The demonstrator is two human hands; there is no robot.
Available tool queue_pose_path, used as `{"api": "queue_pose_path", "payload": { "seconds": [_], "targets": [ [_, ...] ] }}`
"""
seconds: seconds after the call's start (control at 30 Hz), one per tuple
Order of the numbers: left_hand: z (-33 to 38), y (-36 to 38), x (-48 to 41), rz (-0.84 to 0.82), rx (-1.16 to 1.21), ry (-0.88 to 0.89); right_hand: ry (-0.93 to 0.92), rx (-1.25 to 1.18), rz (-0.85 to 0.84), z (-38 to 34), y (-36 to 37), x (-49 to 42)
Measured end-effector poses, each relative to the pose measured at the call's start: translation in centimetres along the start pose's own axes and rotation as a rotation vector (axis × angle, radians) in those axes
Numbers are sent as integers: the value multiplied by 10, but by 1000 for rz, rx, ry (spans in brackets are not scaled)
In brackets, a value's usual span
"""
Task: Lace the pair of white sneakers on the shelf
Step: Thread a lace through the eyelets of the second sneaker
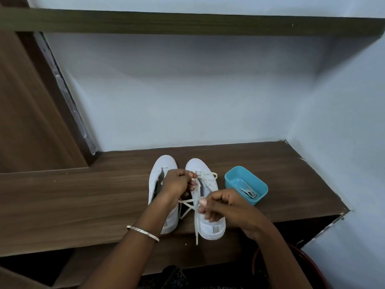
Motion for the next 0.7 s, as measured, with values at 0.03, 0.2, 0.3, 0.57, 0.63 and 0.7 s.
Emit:
{"api": "queue_pose_path", "payload": {
  "seconds": [0.03, 0.2, 0.3, 0.57, 0.63, 0.7],
  "targets": [
    [7, -3, 5, -6, 17, 34, 50, 80, 114, 11, -19, -2],
    [52, -21, 36, -58, 118, 274, 180, 398, 521, 40, -72, -12],
    [59, -19, 38, -189, 333, 256, 131, 497, 540, 41, -69, -29],
    [43, -29, 21, -345, 817, 87, 30, -379, 805, 50, -67, -30],
    [40, -36, 18, -334, 840, 55, -16, -576, 837, 47, -72, -25],
    [36, -39, 16, -303, 746, 30, -28, -677, 876, 45, -78, -17]
  ]
}}
Point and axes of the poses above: each hand's wrist, its own x-axis away from the middle knuckle, its own y-axis out of the palm, z = x × y, the point moved 10 cm from there along -x, towards the middle knuckle, and after that the axes turned 12 degrees about -y, right-handed, at the moved point
